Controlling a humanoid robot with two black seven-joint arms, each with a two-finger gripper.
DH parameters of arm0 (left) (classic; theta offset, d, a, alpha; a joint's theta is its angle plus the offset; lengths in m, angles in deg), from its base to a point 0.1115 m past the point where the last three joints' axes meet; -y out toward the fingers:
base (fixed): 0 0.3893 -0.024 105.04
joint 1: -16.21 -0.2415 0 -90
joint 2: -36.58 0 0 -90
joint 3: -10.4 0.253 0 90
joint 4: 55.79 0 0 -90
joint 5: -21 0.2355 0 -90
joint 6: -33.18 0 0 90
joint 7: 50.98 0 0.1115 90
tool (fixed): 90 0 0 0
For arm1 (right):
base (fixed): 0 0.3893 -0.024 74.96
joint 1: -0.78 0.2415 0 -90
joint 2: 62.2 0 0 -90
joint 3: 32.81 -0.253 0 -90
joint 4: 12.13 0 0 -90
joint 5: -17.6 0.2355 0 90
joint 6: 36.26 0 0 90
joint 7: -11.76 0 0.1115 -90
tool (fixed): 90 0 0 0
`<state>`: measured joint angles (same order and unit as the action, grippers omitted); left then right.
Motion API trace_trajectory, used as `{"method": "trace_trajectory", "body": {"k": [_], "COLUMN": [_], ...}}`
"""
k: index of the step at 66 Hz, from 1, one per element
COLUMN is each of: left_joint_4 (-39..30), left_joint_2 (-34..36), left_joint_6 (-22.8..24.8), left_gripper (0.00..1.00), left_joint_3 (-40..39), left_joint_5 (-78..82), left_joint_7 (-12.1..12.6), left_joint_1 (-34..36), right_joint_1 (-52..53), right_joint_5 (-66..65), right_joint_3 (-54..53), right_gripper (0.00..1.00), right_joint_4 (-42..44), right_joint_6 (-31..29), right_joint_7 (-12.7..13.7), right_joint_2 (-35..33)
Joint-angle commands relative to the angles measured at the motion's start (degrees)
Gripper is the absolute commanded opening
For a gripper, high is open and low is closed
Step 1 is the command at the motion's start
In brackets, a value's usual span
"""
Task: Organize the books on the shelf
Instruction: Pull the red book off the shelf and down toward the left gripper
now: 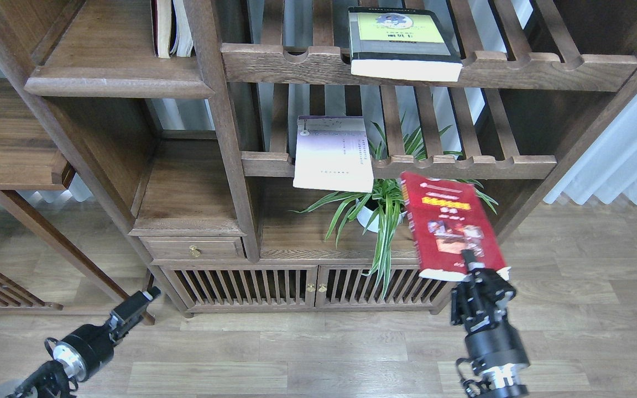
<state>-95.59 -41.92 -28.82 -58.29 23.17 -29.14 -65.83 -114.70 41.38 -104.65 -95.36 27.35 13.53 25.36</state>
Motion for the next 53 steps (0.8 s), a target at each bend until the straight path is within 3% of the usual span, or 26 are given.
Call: {"method": "trace_trajectory", "body": {"k": [1, 10, 17, 29, 41, 53], "left_joint_4": [0.1, -2.2, -7.4, -16.9, -18.0, -17.8], "left_joint_2": [0.5, 0.9, 1.0, 7.4, 8.4, 4.8], "left_joint_6": [0.0, 0.0, 0.0, 0.0, 0.0, 0.0], "left_gripper": [1.00, 1.00, 1.00, 1.00, 1.00, 1.00], "left_joint_3": [0.6, 0.7, 2.3, 16.5, 24.9, 28.8], "left_joint_5": [-0.8, -2.1, -12.2, -36.1, -38.7, -38.8], "left_joint_7": [0.6, 0.6, 0.7, 0.6, 0.6, -2.3], "left_joint_1": [0.0, 0.2, -0.2, -0.2, 0.2, -0.8], "right_joint_1": [-0.4, -0.4, -0.2, 0.8, 1.1, 1.2], "right_joint_5": [-3.5, -7.0, -9.2, -9.4, -9.5, -9.5], "right_joint_3": [3.2, 6.4, 7.9, 8.6, 13.3, 13.7], "right_gripper": [0.05, 0.05, 0.05, 0.07, 0.08, 0.08], "right_joint_4": [1.8, 3.6, 6.6, 9.8, 11.2, 11.4], "right_joint_6": [-1.6, -1.6, -1.6, -1.6, -1.6, -1.6], "right_joint_7": [1.0, 3.1, 4.2, 6.2, 8.3, 8.8], "right_joint_2": [-0.2, -0.2, 0.0, 0.5, 0.8, 1.0]}}
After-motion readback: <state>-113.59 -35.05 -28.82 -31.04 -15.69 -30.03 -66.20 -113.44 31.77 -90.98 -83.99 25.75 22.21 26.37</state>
